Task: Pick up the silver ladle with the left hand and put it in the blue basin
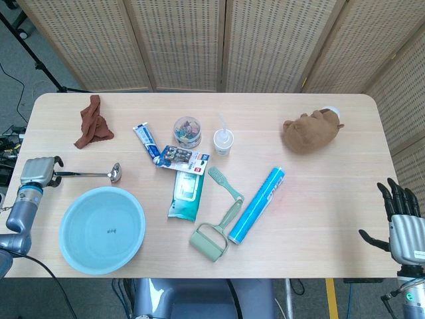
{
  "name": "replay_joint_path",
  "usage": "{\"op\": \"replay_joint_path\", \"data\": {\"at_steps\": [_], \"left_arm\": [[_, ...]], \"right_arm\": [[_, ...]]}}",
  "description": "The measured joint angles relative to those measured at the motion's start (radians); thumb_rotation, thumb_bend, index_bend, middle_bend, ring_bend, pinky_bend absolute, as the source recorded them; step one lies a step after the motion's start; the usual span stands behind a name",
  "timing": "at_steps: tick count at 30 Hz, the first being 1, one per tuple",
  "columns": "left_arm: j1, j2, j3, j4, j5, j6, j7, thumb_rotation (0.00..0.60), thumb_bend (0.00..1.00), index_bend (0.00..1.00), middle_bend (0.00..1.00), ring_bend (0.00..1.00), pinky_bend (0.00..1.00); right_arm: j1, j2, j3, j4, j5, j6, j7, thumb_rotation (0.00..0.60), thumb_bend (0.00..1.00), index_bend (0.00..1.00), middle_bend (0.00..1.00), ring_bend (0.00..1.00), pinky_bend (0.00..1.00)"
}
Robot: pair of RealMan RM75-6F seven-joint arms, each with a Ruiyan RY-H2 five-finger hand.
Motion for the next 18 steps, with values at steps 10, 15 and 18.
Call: {"op": "replay_joint_path", "data": {"at_steps": [10,15,18], "left_arm": [[-0.019,-0.095,0.019,0.137,0.055,-0.007,-0.107,0.6,0.37,0.39,0.93,0.75,0.75],[-0.023,-0.122,0.027,0.179,0.074,-0.006,-0.139,0.6,0.37,0.39,0.93,0.75,0.75],[-0.025,-0.146,0.03,0.215,0.084,-0.005,-0.156,0.6,0.37,0.39,0.93,0.75,0.75]], "right_arm": [[0.003,-0.006,0.003,0.009,0.013,-0.011,-0.002,0.6,0.0,0.0,0.0,0.0,0.0],[0.004,-0.008,0.003,0.009,0.018,-0.014,-0.006,0.6,0.0,0.0,0.0,0.0,0.0],[0.004,-0.008,0.004,0.011,0.021,-0.016,-0.006,0.6,0.0,0.0,0.0,0.0,0.0]]}}
